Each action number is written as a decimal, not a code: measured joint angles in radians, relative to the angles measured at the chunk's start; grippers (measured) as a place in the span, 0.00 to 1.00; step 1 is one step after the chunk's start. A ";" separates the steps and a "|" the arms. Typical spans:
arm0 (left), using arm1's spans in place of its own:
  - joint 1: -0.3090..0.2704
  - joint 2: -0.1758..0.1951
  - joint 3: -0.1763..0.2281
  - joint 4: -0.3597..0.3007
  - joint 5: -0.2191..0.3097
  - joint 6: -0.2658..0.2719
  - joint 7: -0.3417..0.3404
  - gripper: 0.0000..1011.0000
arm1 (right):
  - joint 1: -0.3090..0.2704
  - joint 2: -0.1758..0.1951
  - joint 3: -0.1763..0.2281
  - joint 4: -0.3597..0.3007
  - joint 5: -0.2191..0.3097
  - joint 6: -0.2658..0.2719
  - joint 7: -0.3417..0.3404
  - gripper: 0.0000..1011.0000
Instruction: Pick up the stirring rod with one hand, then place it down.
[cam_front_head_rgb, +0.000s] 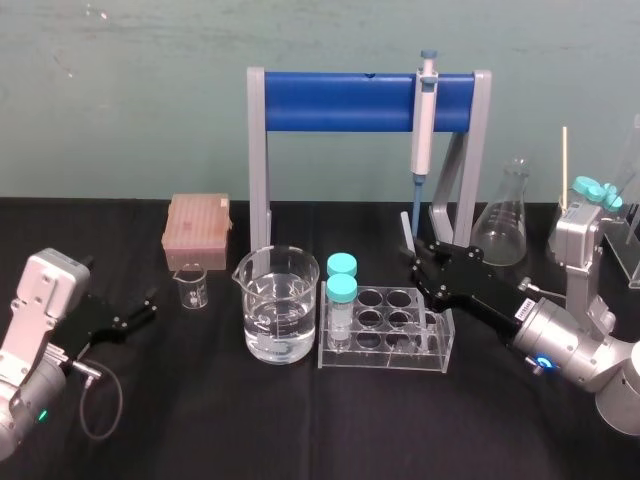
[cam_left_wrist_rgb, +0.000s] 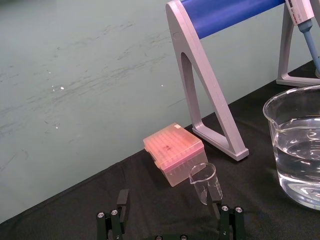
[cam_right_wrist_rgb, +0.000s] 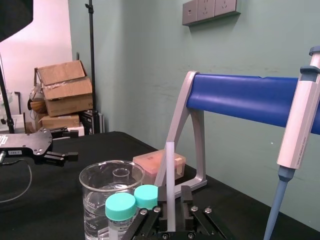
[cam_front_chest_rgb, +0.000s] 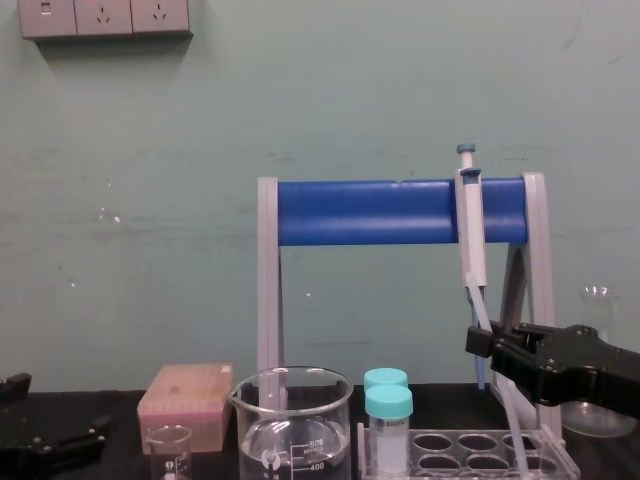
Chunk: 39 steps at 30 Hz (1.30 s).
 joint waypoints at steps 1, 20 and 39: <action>0.000 0.000 0.000 0.000 0.000 0.000 0.000 0.99 | 0.000 0.000 0.000 0.000 0.000 0.000 0.000 0.17; 0.000 0.000 0.000 0.000 0.000 0.000 0.000 0.99 | 0.000 0.000 0.000 -0.001 0.000 0.000 -0.001 0.79; 0.000 0.000 0.000 0.000 0.000 0.000 0.000 0.99 | 0.010 0.002 0.031 -0.035 -0.014 -0.034 -0.054 0.99</action>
